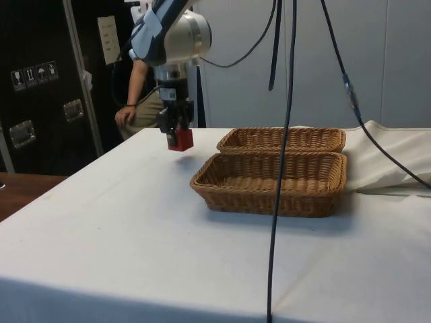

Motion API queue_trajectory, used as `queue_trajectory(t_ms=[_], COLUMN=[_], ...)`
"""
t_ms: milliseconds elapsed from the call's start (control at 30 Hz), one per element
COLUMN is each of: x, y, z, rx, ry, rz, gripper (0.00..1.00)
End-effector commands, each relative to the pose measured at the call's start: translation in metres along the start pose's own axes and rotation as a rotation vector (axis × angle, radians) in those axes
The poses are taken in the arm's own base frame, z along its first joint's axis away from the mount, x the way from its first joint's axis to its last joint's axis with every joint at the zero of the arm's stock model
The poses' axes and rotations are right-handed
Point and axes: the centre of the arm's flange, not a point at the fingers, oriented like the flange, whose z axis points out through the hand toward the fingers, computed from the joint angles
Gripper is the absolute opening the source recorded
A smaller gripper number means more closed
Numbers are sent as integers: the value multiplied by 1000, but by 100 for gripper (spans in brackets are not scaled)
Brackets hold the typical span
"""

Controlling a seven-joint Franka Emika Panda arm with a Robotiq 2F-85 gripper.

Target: Pick up the red cube and place it into the right basket.

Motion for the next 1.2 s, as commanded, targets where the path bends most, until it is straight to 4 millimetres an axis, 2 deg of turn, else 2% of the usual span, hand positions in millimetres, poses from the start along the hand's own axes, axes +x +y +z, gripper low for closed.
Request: queue_trajectory(t_ms=[0,267,300,333,567,633,867,900,933,1167], x=[-3,-10,-8,-12,-20,-18,-29,-27,-30,-43], y=[0,-1,-1,-1,1,1,5,5,5,9], z=[-5,-34,-31,-41,-69,-68,-98,-95,-102,-121], rx=[-5,4,12,7,19,26,35,41,37,49], ry=[1,4,6,5,14,16,32,30,34,44], rz=[1,-1,-2,-2,-3,-6,-6,-8,-7,-14], gripper=[6,6,6,6,6,6,6,6,6,6])
